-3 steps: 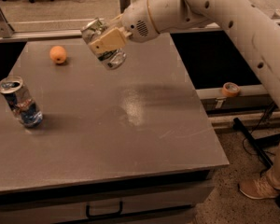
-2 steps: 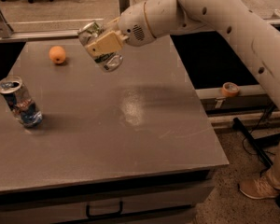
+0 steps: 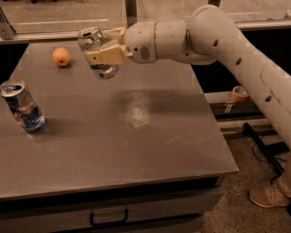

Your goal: Place 7up can upright

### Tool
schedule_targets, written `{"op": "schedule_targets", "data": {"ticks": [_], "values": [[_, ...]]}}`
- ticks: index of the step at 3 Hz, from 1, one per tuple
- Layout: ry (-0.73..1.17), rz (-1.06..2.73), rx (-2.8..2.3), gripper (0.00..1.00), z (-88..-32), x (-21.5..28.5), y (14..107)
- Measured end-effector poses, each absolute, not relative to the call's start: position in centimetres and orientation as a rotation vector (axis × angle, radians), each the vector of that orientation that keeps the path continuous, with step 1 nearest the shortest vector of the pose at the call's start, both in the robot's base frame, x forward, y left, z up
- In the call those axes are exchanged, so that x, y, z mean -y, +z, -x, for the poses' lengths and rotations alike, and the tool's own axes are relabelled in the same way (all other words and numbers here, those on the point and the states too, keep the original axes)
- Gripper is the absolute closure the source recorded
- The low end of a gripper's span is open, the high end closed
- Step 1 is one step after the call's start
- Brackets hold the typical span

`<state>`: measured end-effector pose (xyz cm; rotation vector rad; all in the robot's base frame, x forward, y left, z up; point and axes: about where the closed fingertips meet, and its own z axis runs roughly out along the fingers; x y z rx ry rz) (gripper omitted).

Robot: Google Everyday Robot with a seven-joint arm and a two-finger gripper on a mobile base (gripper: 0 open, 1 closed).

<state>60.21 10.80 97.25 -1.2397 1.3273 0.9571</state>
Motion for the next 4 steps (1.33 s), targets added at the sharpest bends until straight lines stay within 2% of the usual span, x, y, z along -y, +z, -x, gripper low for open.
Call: {"op": "schedule_targets", "data": {"ticks": [4], "values": [[1.074,1.211,-1.177,1.0,-58.7,-11.9,93.2]]}}
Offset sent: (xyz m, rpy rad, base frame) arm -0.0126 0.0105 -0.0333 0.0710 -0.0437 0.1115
